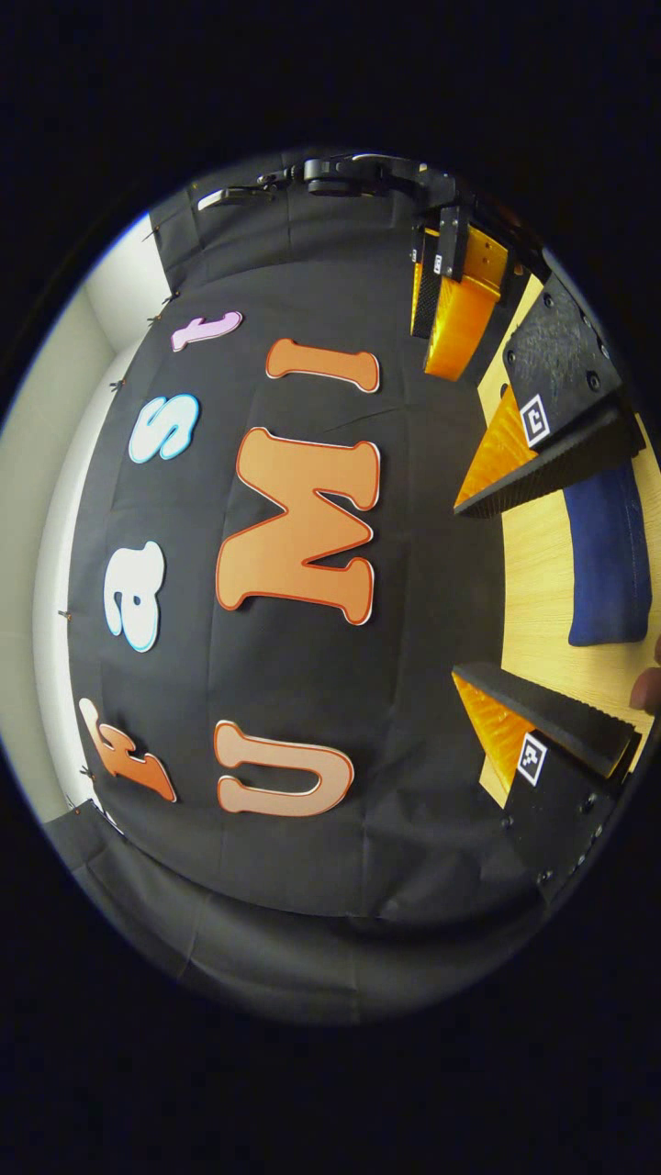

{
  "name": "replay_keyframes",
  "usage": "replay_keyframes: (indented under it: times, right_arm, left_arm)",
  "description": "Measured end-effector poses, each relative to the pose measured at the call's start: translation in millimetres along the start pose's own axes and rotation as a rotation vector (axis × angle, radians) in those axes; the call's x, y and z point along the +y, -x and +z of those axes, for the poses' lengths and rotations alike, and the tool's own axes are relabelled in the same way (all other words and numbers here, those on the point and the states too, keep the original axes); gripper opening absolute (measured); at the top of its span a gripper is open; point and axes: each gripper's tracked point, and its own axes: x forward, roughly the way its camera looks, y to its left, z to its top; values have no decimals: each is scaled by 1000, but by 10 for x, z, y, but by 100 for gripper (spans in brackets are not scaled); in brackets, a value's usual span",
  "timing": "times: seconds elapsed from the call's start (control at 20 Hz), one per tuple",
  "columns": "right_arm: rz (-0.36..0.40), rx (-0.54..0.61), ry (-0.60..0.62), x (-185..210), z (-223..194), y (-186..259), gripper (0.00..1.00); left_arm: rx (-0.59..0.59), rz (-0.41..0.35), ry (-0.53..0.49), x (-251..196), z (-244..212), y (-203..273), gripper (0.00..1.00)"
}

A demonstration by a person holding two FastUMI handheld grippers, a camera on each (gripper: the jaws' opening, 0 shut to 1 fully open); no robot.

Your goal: Grasp the waist and the cuffs of the jeans and fold them to make the two legs overlap; first hold the waist and fold one-third of the jeans toward the cuffs, then hold the cuffs and fold the remaining one-third in the same direction to finish folding.

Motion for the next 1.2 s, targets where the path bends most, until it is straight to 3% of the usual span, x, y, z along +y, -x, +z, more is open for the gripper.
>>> replay_keyframes:
  times: [0.3,0.8,1.05,1.1,1.15,1.2]
  right_arm:
    - [-36,30,-15,32,-282,99,96]
    - [-7,45,-20,167,-418,150,96]
    - [-20,54,-13,117,-452,136,96]
    - [-20,53,-13,116,-447,149,100]
    - [-22,49,-11,107,-439,143,96]
    - [-21,46,-9,111,-431,154,100]
  left_arm:
    - [1,30,-14,72,-124,29,97]
    - [26,87,-20,233,-224,77,100]
    - [2,72,-15,166,-216,104,97]
    - [-4,76,-18,169,-216,91,97]
    - [-3,73,-19,172,-230,99,97]
    - [-1,73,-19,159,-234,99,97]
